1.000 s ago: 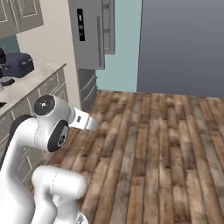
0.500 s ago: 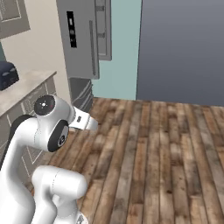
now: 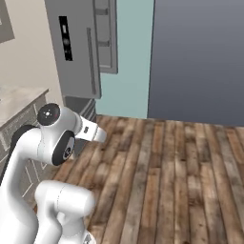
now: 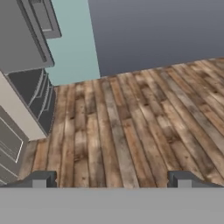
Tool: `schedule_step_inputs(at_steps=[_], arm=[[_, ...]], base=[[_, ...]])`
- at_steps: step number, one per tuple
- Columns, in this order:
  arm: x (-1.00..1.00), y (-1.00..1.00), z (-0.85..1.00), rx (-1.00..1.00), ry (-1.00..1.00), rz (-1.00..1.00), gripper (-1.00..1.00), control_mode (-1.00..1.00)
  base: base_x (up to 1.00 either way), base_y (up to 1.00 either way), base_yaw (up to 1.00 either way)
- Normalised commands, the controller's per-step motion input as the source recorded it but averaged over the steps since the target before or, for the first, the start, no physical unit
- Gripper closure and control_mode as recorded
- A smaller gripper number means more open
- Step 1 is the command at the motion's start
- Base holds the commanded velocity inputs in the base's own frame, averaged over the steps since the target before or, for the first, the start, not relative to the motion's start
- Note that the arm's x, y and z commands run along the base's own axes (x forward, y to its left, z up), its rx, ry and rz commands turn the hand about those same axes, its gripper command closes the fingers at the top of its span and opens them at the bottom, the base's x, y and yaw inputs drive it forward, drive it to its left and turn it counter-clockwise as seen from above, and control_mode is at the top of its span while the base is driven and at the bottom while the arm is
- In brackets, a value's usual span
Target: Pick the egg and butter from the fridge and place them by the bowl for mixing.
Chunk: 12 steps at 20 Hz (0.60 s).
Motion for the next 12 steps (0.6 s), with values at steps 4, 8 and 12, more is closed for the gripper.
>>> schedule_step_inputs(at_steps=[4, 8, 12], arm=[[0.0, 0.0, 0.0, 0.0, 0.0, 0.0, -1.0, 1.0], [0.0, 0.0, 0.0, 0.0, 0.0, 0.0, -1.0, 1.0], [0.0, 0.0, 0.0, 0.0, 0.0, 0.0, -1.0, 1.0]], base=[[0.81, -0.31, 0.02], [0.8, -0.31, 0.02], [0.8, -0.3, 0.02]])
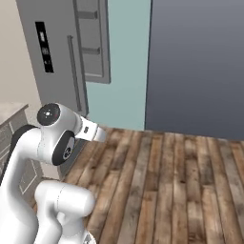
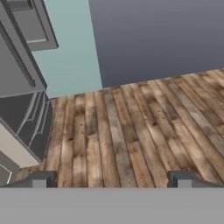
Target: Pick the egg and butter from the fridge and place them by the bowl for mixing.
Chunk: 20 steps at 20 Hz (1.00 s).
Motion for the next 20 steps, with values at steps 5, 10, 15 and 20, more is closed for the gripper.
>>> schedule_step_inputs(at_steps=[5, 10, 15, 20], arm=[[0.0, 0.0, 0.0, 0.0, 0.0, 0.0, -1.0, 1.0], [0.0, 0.0, 0.0, 0.0, 0.0, 0.0, -1.0, 1.0], [0.0, 0.0, 0.0, 0.0, 0.0, 0.0, -1.0, 1.0], [0.0, 0.0, 0.0, 0.0, 0.0, 0.0, -1.0, 1.0]], base=[[0.8, -0.3, 0.03], [0.8, -0.3, 0.03], [0.81, -0.29, 0.04], [0.74, -0.3, 0.11]])
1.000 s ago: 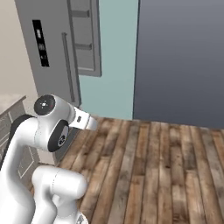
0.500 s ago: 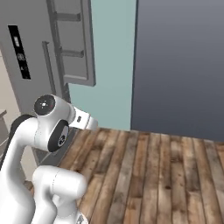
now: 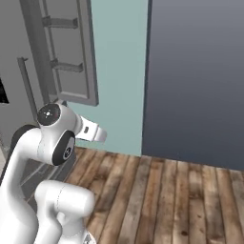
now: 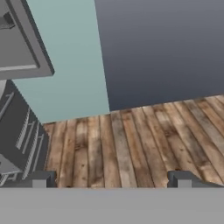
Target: Pick the egg and butter from the fridge and place them by the bowl for mixing.
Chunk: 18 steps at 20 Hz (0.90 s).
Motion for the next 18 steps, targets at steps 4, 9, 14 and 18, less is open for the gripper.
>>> schedule_step_inputs(at_steps=[4, 9, 14, 18], arm=[[0.0, 0.0, 0.0, 0.0, 0.0, 0.0, -1.0, 1.0], [0.0, 0.0, 0.0, 0.0, 0.0, 0.0, -1.0, 1.0], [0.0, 0.0, 0.0, 0.0, 0.0, 0.0, -1.0, 1.0], [0.0, 0.0, 0.0, 0.0, 0.0, 0.0, -1.0, 1.0]], base=[[0.56, -0.31, 0.24], [0.51, -0.31, 0.28], [0.47, -0.39, 0.22], [0.38, -0.47, 0.18]])
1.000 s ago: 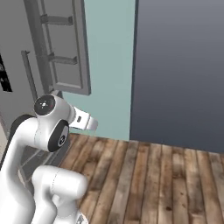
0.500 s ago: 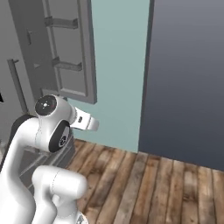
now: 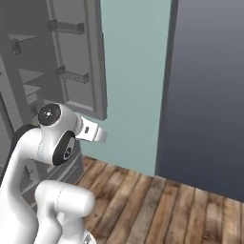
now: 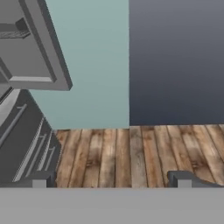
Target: Pick the egg and butter from the fridge and place them by the bowl for mixing.
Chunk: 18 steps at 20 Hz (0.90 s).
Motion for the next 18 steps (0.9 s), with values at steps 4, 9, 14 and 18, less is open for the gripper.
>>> schedule_step_inputs(at_steps=[4, 9, 14, 18], arm=[[0.0, 0.0, 0.0, 0.0, 0.0, 0.0, -1.0, 1.0], [0.0, 0.0, 0.0, 0.0, 0.0, 0.0, -1.0, 1.0], [0.0, 0.0, 0.0, 0.0, 0.0, 0.0, -1.0, 1.0], [0.0, 0.0, 0.0, 0.0, 0.0, 0.0, -1.0, 1.0]], base=[[0.32, -0.49, 0.19], [0.19, -0.46, 0.28], [0.1, -0.44, 0.36], [0.08, -0.44, 0.38]])
